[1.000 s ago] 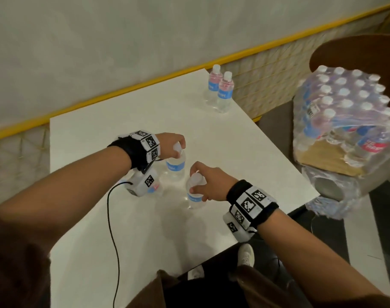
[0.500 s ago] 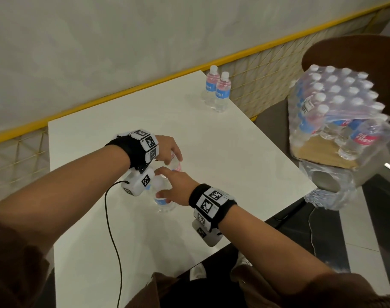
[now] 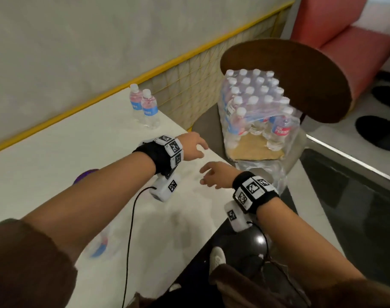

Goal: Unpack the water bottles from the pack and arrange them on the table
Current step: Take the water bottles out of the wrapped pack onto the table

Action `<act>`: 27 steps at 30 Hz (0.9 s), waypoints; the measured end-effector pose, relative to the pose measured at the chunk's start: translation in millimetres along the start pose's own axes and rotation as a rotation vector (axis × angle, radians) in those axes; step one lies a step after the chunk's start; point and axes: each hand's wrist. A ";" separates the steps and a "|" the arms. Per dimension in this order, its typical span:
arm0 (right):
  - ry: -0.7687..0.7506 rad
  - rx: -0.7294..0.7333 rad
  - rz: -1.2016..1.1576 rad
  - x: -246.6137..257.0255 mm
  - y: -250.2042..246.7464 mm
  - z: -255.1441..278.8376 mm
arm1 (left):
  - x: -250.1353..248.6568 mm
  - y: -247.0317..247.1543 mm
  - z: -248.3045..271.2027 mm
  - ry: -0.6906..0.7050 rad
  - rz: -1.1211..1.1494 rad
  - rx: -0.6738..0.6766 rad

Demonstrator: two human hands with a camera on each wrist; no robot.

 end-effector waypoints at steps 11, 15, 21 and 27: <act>0.072 -0.694 -0.308 -61.7 -195.3 -25.8 | -91.4 -2.2 -120.6 -0.062 0.030 -0.035; 0.056 -0.810 -0.382 -68.2 -216.7 -47.8 | -90.2 0.9 -131.5 -0.070 0.125 -0.037; 0.024 -0.878 -0.468 -67.9 -220.1 -65.7 | -85.4 6.8 -140.1 -0.042 0.198 -0.013; -0.048 -0.681 -0.399 -72.2 -215.6 -52.9 | -87.0 6.8 -135.6 -0.093 0.459 -0.110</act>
Point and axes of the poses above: each hand's wrist, its own z-axis away from the middle knuckle, its own y-axis out of the palm, x = y × z, and after that the axes turned 13 degrees about -z, right-handed
